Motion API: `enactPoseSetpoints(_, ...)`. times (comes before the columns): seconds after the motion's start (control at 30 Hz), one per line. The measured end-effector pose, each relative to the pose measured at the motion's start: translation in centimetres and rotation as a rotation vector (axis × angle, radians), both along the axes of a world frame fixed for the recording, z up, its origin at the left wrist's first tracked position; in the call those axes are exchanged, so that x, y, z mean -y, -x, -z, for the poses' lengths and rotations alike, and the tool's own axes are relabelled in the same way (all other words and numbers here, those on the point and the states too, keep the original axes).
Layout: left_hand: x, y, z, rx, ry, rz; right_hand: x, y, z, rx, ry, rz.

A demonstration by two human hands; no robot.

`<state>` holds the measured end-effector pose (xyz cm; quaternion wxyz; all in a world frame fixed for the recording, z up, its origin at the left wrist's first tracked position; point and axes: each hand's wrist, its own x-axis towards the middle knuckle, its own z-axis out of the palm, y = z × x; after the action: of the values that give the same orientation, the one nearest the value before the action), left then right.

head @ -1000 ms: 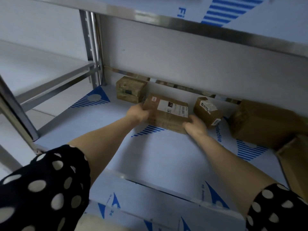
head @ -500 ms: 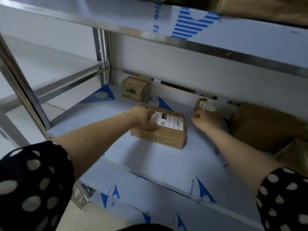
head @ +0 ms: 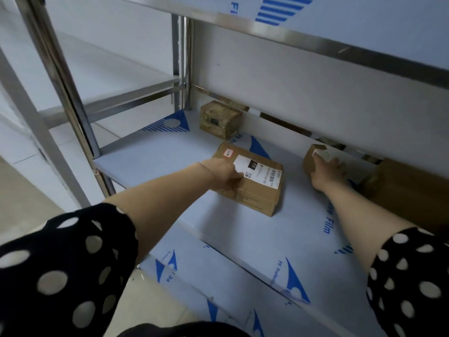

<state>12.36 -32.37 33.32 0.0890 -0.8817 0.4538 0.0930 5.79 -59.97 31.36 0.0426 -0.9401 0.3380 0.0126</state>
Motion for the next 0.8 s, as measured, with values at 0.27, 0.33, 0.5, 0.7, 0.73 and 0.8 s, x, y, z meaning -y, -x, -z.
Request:
enactPoseSetpoints(0.27,0.6,0.2,-0.2,-0.012,-0.04,-0.065,0.3,-0.5,0.7,0.067,0.107,0.054)
enactPoseSetpoints(0.33,0.8,0.1,-0.1,-0.019,-0.052,-0.067,0.5,-0.3,0.6,0.082,0.147,0.041)
enactPoseSetpoints(0.5,0.9,0.4,-0.2,-0.052,-0.027,-0.103,1.9,0.1,1.4,0.196,0.128,0.032)
enactPoseSetpoints(0.7,0.6,1.0,-0.8,-0.313,0.193,-0.312,0.3,-0.8,-0.7,0.435,0.153,-0.053)
enactPoseSetpoints(0.73,0.6,1.1,-0.9,-0.384,0.241,-0.361,-0.6,-0.9,-1.6,0.516,0.134,-0.082)
enactPoseSetpoints(0.8,0.6,1.1,-1.1,-0.499,0.381,-0.487,-2.9,-1.1,-3.4,0.687,-0.034,-0.13)
